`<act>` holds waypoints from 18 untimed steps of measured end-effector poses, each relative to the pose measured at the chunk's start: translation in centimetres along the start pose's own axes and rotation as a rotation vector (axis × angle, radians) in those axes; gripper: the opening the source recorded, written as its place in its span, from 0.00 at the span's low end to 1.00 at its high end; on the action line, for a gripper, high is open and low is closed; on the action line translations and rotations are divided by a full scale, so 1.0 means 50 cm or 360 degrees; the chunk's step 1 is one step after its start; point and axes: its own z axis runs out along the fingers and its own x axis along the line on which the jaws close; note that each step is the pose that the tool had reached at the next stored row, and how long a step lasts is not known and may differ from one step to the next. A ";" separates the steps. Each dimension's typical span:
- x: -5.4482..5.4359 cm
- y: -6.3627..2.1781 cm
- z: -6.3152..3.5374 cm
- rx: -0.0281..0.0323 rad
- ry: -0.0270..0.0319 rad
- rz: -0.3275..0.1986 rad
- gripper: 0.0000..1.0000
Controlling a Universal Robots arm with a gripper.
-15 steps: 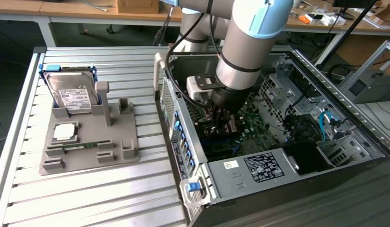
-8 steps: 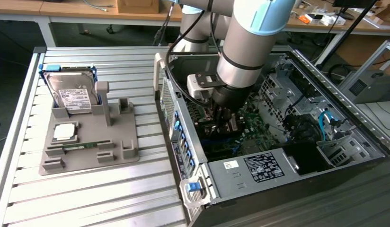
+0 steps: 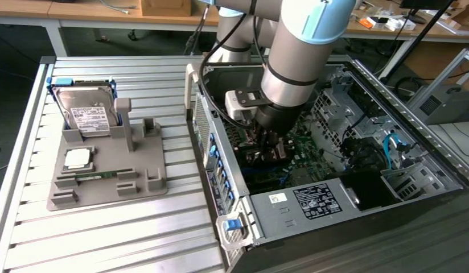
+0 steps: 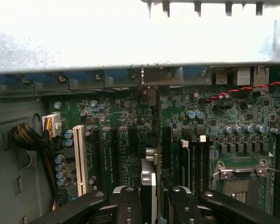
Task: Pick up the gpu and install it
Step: 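Insert the gpu into the slot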
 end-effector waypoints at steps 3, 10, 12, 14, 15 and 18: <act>-0.001 0.000 0.003 0.00001 -0.00002 0.0000 0.27; -0.002 0.000 0.003 0.00000 0.00001 0.0000 0.27; -0.002 0.000 0.005 0.00003 -0.00004 0.0000 0.27; -0.002 0.000 0.007 0.00001 0.00000 0.0000 0.27; -0.002 0.000 0.007 0.00001 -0.00001 0.0000 0.27; -0.002 0.000 0.008 0.00000 -0.00001 0.0000 0.27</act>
